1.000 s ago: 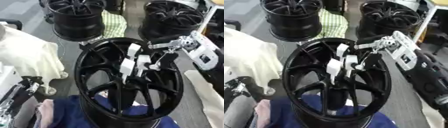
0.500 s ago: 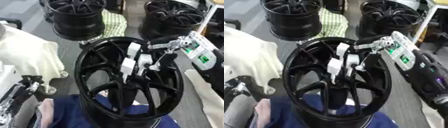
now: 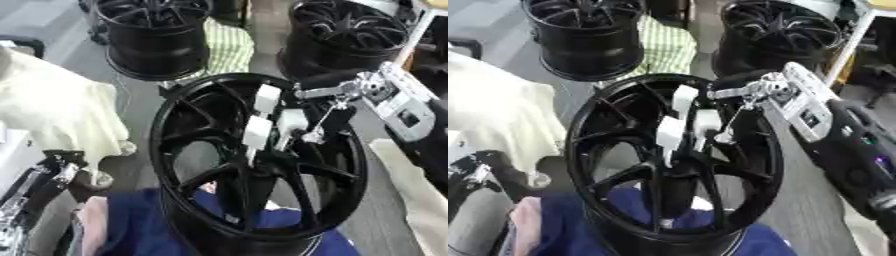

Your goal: Pull the pin out of the wheel hub.

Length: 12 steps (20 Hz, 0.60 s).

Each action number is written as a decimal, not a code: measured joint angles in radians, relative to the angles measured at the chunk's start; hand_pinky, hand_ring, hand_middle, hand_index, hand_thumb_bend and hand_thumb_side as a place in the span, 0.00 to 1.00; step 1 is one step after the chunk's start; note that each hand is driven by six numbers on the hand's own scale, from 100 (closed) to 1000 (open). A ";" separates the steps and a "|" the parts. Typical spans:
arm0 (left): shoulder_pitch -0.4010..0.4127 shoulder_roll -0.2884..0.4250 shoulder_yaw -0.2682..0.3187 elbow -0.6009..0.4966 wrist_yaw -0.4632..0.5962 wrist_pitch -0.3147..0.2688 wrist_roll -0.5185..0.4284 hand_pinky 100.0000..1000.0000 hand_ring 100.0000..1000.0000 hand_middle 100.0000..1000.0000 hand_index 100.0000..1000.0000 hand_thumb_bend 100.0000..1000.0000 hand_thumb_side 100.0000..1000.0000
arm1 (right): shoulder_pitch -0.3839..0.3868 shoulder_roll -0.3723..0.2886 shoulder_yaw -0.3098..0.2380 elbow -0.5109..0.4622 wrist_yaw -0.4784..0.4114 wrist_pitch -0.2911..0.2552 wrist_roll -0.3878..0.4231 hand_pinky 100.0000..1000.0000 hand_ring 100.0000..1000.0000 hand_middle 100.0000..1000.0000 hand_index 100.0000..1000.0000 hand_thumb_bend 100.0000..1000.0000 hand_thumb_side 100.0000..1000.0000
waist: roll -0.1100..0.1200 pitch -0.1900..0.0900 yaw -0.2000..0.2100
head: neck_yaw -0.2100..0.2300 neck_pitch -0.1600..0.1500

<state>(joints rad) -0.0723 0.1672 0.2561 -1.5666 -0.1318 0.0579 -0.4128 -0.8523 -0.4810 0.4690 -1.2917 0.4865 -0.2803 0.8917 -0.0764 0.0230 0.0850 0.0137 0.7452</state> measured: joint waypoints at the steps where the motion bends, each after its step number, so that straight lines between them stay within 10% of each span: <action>1: 0.000 0.000 0.000 0.000 0.000 0.000 0.000 0.45 0.81 0.59 0.76 0.10 0.49 | 0.000 -0.002 0.001 -0.004 -0.003 0.003 0.002 0.29 0.39 0.39 0.72 0.00 0.00 | 0.000 0.000 0.000 | 0.000 0.000; 12: 0.000 0.000 -0.003 0.000 0.000 0.002 -0.002 0.45 0.81 0.59 0.76 0.10 0.49 | -0.045 -0.045 -0.002 -0.059 -0.036 0.025 0.012 0.28 0.38 0.39 0.71 0.00 0.00 | -0.005 0.001 -0.001 | -0.002 0.000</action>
<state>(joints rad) -0.0725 0.1672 0.2529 -1.5666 -0.1319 0.0596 -0.4150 -0.8972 -0.5257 0.4669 -1.3506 0.4501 -0.2552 0.9033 -0.0819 0.0240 0.0839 0.0118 0.7455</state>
